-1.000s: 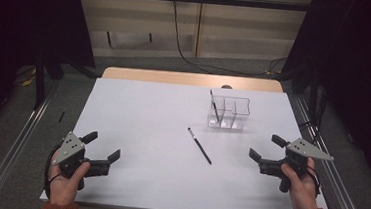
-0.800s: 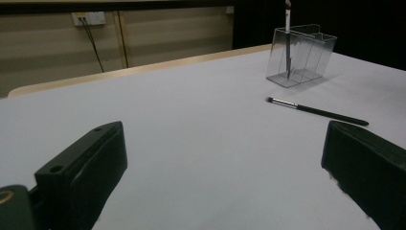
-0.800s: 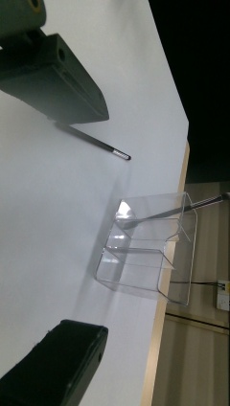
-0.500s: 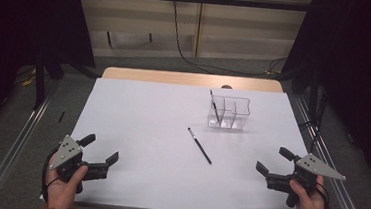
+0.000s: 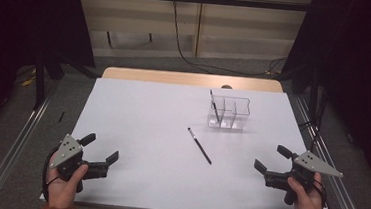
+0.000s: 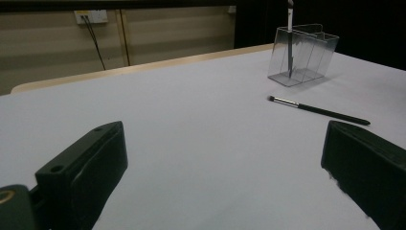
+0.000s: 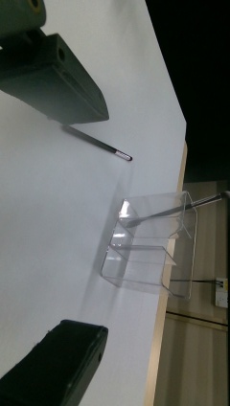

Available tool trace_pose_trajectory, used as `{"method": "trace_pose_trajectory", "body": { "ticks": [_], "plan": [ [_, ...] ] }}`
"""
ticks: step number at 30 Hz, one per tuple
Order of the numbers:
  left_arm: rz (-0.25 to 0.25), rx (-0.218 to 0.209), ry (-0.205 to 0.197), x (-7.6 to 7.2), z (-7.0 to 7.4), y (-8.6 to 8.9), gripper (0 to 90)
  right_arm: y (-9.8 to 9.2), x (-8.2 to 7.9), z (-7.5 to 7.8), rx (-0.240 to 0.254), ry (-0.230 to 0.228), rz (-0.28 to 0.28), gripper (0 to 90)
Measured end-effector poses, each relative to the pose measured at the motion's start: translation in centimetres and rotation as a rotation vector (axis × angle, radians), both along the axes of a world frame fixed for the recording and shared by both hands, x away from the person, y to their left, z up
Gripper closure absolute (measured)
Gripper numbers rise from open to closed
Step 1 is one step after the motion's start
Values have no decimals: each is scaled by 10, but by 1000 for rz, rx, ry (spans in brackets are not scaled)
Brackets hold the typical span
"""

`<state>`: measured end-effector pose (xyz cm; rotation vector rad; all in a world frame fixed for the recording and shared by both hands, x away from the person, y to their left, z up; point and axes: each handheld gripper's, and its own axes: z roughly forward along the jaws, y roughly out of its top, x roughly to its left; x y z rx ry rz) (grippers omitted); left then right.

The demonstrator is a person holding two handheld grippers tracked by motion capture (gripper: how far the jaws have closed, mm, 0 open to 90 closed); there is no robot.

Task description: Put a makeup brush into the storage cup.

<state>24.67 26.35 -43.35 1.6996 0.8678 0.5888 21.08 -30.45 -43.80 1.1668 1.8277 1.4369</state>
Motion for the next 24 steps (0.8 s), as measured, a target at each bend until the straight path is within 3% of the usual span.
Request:
{"method": "trace_pose_trajectory", "body": {
  "ticks": [17,24],
  "plan": [
    [6,11,-7,0,1,-1,21,29,35,8,-58,1,113,23],
    [-9,6,-7,-1,1,-1,23,43,50,13,-52,-10,150,24]
  ]
}}
